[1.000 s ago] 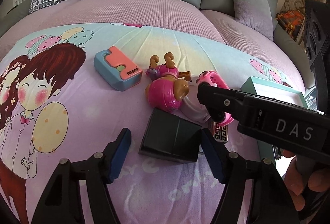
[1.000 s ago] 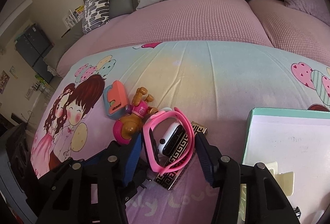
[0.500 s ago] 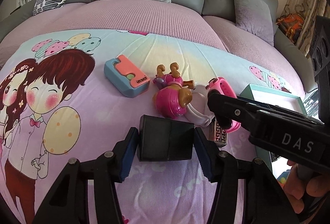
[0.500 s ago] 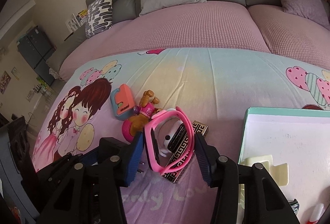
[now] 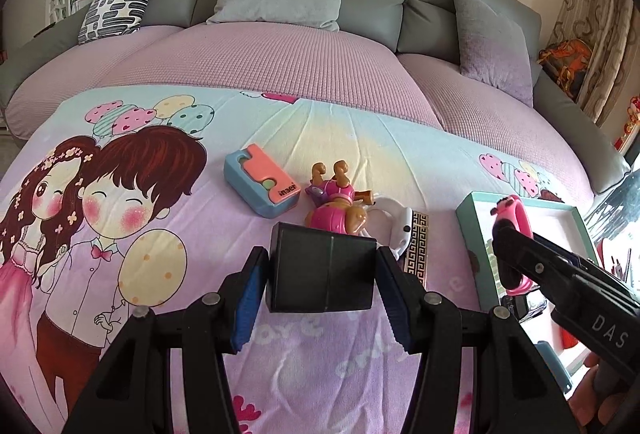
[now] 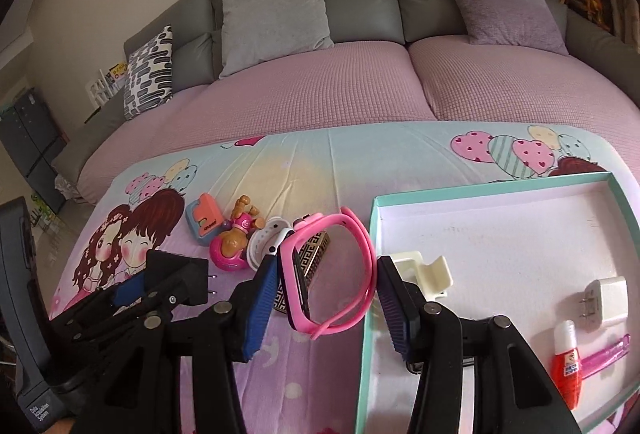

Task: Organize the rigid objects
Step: 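Carry the charger and pink watch over the tray with both tools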

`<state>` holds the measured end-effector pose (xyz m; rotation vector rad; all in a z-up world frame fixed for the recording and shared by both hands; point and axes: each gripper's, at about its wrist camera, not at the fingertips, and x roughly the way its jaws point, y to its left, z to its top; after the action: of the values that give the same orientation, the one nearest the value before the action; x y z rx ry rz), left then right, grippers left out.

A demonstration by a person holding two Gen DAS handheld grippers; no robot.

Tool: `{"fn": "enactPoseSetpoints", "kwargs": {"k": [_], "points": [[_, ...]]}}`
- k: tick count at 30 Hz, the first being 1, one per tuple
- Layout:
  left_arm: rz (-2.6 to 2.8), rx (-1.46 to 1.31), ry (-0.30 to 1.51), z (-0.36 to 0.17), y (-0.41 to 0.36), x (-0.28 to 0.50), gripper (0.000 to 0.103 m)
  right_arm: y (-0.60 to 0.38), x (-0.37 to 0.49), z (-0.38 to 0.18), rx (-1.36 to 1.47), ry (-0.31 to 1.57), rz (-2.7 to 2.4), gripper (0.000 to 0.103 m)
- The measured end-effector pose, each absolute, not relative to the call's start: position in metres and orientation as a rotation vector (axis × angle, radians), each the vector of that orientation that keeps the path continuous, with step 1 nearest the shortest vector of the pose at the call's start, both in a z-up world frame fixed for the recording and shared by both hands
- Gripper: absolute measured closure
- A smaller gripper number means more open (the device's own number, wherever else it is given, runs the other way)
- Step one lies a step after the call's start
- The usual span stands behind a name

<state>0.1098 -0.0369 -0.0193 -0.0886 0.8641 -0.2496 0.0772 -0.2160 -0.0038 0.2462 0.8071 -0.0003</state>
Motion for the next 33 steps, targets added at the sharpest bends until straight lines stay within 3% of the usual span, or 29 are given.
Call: {"fn": "enactPoseSetpoints", "kwargs": {"k": [18, 33], "points": [[-0.339, -0.034, 0.725, 0.032, -0.1, 0.084, 0.047, -0.324, 0.004, 0.019, 0.316, 0.736, -0.375, 0.05], [-0.507, 0.137, 0.719, 0.021, -0.206, 0.059, 0.047, -0.382, -0.02, 0.006, 0.404, 0.745, -0.457, 0.05]]}}
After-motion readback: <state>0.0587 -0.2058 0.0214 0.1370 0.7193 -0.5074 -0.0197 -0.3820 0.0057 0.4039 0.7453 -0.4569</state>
